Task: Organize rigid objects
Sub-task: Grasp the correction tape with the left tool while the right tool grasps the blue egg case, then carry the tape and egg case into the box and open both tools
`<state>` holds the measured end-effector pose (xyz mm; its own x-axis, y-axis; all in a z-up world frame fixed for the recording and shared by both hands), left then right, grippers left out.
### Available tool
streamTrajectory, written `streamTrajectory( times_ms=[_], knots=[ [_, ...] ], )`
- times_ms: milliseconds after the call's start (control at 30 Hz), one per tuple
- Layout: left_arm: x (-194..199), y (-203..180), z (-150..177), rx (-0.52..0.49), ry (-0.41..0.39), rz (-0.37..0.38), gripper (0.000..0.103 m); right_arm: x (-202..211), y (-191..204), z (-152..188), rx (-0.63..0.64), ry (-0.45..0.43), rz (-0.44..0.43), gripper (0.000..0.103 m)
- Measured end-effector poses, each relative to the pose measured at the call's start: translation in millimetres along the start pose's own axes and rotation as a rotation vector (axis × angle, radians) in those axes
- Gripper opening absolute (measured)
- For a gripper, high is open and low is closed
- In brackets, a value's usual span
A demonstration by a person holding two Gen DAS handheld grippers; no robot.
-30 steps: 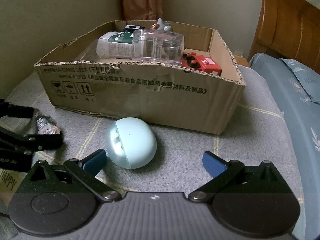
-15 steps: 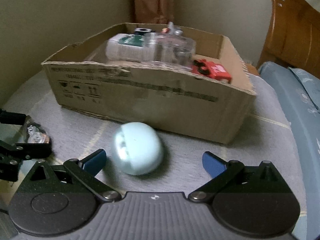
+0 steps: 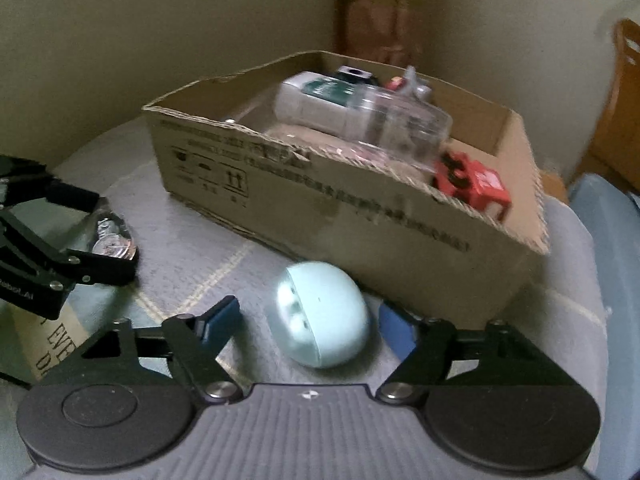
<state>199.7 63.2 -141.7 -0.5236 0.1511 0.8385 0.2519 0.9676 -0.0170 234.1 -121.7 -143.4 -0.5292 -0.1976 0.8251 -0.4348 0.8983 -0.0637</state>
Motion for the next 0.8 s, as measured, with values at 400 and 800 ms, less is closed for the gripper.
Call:
streamTrajectory(
  times_ms=[400,800],
  knots=[
    [-1,0,0,-0.004,0.002,0.003,0.089,3,2,-1,0.021,0.036,-0.064,0.059],
    [-2,-1,-5,-0.017,0.012,0.005,0.088,8,11,2,0.050,0.055,-0.074,0.059]
  ],
)
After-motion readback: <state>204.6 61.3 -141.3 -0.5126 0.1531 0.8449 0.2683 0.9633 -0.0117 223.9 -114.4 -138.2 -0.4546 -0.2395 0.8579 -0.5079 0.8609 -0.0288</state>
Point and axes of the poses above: each gripper's, at about its wrist camera, not at the fingertips, and x roughly against the way its jaws point, y to its left, z to its underside, the point moved 8 cm from there along -x, roughly the way its jaws point, and after that the axes turned 9 degrees about y, right-handed, at the moved point
